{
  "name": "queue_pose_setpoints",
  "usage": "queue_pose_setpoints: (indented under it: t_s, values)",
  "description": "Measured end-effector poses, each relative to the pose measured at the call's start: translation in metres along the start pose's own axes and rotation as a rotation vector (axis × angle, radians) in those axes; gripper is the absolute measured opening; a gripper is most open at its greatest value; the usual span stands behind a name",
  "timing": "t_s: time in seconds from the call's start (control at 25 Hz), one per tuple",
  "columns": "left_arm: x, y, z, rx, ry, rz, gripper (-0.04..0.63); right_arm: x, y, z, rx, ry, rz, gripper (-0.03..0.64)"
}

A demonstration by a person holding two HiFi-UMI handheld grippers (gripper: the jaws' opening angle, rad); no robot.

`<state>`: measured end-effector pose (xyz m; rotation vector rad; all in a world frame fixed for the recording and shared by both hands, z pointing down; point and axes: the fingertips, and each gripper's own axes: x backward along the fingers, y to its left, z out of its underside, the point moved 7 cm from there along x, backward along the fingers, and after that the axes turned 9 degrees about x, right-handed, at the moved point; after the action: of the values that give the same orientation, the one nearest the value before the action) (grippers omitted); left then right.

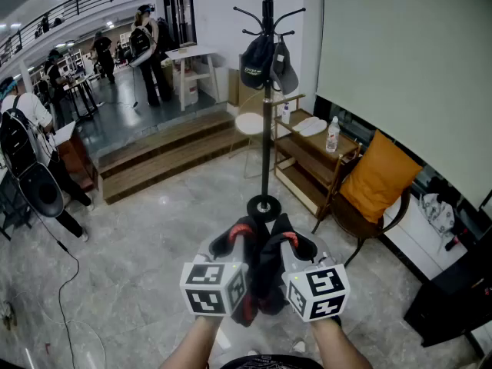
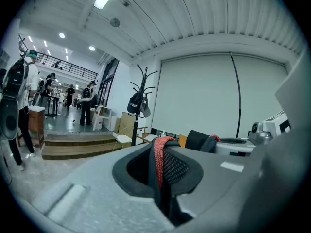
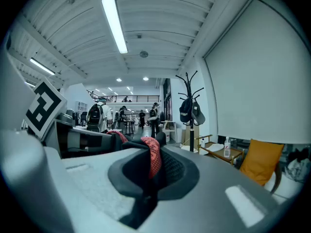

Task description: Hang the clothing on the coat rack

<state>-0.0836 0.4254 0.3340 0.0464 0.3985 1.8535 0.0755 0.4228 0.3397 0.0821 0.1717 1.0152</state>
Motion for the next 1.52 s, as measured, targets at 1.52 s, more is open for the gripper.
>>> queue_pose_setpoints:
  t_s: [1.52]
  values:
    - [-0.194,-0.012,-0.035,-0.025,0.005,-0.065,0.018,-0.135,-0.165,0.007,-0.002,-0.041,-0.072,0.017]
